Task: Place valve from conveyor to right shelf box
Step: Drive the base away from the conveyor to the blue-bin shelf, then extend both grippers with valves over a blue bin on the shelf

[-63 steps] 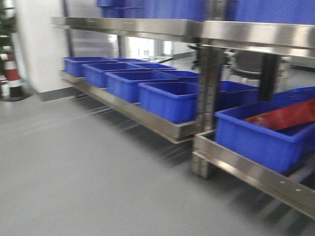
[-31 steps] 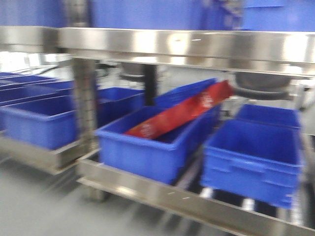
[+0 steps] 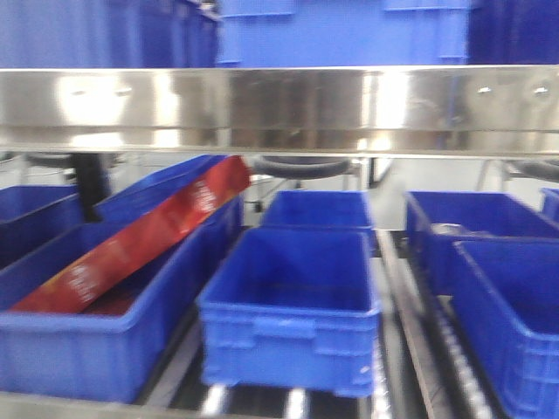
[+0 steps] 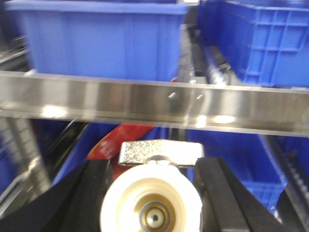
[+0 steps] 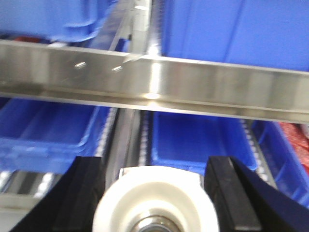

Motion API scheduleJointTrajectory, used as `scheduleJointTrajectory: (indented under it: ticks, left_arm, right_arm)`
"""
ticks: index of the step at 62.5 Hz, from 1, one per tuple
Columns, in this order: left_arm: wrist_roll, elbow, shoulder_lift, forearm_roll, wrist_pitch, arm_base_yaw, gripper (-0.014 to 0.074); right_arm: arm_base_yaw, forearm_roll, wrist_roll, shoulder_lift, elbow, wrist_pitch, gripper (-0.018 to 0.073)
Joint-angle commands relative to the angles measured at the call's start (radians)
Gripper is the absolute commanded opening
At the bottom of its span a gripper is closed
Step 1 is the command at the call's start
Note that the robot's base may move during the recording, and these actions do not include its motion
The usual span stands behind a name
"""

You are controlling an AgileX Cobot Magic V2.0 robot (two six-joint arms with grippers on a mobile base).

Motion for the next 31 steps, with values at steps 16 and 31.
scheduleJointTrajectory:
  ticks: [16, 31]
  left_arm:
    - [0.000, -0.007, -0.005, -0.005, -0.052, 0.002, -0.0111]
    - [0.000, -0.007, -0.005, -0.005, -0.052, 0.002, -0.0111]
  right_arm:
    - [0.001, -0.005, -0.006, -0.007, -0.009, -0.070, -0.0162]
    - [0.001, -0.005, -0.006, -0.007, -0.009, -0.077, -0.0162]
